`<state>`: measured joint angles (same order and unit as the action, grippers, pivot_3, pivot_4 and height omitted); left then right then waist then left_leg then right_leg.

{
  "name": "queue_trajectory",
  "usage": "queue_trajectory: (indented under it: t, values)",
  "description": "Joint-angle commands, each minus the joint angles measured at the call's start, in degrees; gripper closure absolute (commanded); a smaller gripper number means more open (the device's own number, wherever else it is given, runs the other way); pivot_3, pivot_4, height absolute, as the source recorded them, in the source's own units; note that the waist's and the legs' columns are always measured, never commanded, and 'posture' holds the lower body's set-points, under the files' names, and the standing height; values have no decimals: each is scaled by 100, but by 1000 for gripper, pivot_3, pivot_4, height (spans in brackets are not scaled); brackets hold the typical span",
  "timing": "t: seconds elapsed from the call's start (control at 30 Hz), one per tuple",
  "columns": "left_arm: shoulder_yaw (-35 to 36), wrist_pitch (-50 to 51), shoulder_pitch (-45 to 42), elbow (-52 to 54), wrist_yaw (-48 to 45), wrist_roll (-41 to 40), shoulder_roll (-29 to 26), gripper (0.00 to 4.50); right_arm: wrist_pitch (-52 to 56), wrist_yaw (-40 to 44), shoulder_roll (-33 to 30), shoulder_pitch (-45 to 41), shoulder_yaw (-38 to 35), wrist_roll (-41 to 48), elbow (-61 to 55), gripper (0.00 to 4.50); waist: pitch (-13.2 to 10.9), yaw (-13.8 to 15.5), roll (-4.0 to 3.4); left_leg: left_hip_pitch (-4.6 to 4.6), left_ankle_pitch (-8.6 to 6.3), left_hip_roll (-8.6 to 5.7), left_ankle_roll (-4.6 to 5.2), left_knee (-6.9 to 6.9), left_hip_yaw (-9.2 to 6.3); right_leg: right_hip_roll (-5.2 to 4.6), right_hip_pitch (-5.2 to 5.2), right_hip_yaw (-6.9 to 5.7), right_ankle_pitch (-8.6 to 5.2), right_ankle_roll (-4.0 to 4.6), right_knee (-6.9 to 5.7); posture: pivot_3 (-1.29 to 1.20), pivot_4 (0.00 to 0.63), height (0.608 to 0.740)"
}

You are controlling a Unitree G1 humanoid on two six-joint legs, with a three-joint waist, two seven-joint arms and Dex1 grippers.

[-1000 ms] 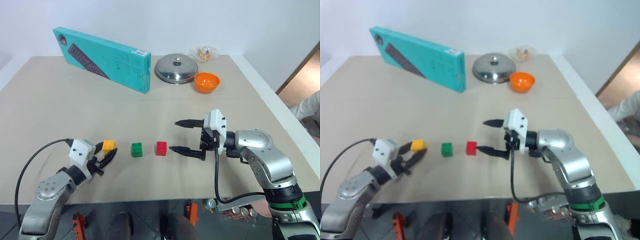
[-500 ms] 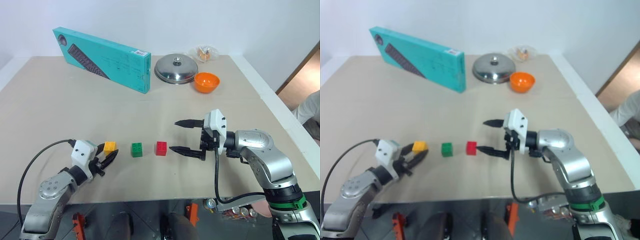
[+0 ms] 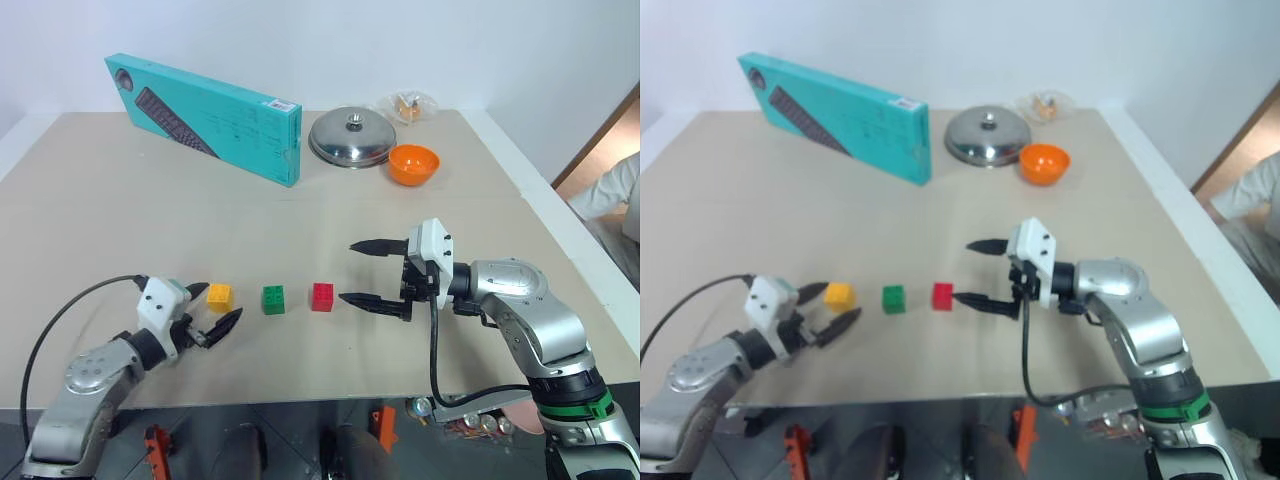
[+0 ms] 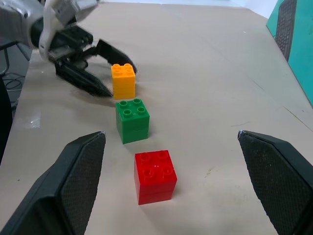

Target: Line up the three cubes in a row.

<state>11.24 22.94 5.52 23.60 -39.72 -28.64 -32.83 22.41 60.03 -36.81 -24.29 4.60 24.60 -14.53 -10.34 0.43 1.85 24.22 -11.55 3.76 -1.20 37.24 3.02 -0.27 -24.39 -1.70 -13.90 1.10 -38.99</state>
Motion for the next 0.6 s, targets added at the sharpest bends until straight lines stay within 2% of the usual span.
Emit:
queue_trajectory:
  t: [0.03, 0.1, 0.2, 0.47, 0.6]
  values:
    - [579, 479, -156, 531, -240, -879, -349, 7, -2, 39, -59, -21, -166, 154, -199, 0, -1, 0, -1, 0, 0, 1, 0, 0, 0, -1, 0, -1, -1, 1, 0, 0, 150, 740]
    - [744, 801, -480, 480, -272, -1218, -599, 7, 179, -30, -4, -101, -297, 389, -265, 0, -3, 0, -3, -1, 0, -1, 0, -1, -1, -1, 1, 0, -1, 1, 0, 0, 150, 740]
    - [667, 800, -1065, 151, -366, -1172, -820, 7, 371, -154, 89, -248, -428, 655, -282, 0, -4, 1, -2, 0, 1, -4, 0, 2, -2, 3, 2, -4, 0, -1, 0, 0, 150, 740]
    - [-375, -697, -2358, -1787, -1126, 275, -823, 7, 46, -35, 216, -673, -195, 341, 486, 0, -4, -3, -2, 1, 0, -13, 0, -2, 10, 17, -2, 5, 0, -4, 2, 0, 150, 740]
    - [-751, -1126, -2797, -2399, -1278, 601, -528, 7, -385, -59, 506, -789, 16, -33, 1043, 0, -4, 1, -2, 9, 0, -16, 0, -15, 21, 15, -7, 2, -6, -10, 6, 0, 150, 740]
